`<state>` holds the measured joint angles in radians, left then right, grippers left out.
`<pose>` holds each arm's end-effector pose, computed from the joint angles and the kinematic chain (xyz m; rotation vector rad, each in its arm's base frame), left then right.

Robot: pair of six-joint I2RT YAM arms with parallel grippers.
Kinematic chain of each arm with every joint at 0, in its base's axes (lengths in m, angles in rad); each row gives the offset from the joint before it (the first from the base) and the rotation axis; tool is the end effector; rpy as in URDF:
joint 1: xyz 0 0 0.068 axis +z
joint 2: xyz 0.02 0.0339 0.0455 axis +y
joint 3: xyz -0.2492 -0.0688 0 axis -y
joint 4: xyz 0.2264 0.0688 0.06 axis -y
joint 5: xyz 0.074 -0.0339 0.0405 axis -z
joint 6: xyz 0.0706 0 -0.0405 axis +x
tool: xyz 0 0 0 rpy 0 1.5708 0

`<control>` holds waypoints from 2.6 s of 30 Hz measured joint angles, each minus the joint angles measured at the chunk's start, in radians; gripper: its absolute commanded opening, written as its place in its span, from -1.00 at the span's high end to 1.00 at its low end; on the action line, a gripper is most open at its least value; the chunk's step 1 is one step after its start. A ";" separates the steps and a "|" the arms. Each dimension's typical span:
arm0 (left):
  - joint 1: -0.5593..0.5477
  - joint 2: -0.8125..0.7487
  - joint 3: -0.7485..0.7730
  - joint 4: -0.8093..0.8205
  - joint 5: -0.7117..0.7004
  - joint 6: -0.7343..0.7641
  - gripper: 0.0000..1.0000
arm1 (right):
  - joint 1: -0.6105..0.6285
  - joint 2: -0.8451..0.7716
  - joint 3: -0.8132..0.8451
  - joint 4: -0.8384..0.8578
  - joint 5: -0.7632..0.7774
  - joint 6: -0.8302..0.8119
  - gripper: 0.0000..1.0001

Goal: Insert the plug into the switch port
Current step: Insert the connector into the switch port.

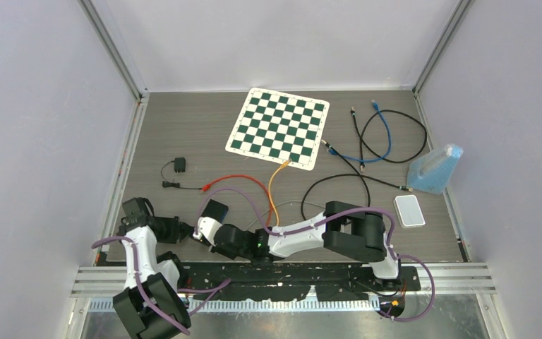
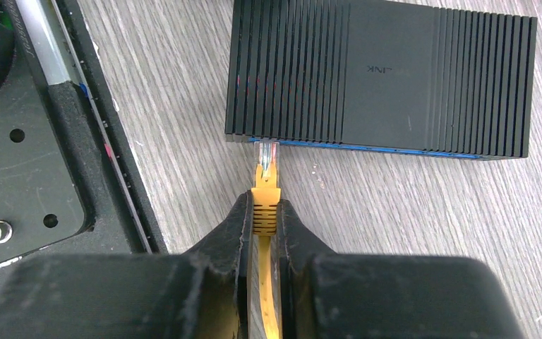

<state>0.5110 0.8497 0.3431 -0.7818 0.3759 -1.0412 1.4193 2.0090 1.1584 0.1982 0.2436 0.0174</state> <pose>0.1186 0.0368 0.1091 -1.9759 2.1249 -0.6404 0.0822 0.4259 0.1220 -1.3458 1.8056 0.5243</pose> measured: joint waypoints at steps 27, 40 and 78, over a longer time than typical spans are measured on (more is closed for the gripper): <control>0.002 -0.030 -0.030 0.030 0.032 -0.008 1.00 | -0.001 -0.008 -0.022 0.019 0.018 0.110 0.89; 0.002 -0.030 -0.032 0.029 0.038 -0.015 1.00 | 0.000 -0.013 -0.039 0.042 0.020 0.024 0.89; 0.009 -0.030 -0.060 0.132 0.060 -0.053 1.00 | -0.035 0.042 0.033 0.055 0.002 -0.116 0.90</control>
<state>0.5198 0.8196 0.2836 -0.6495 0.4362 -1.0943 1.3838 2.0506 1.1915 0.2535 0.2459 -0.0982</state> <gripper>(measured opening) 0.009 0.150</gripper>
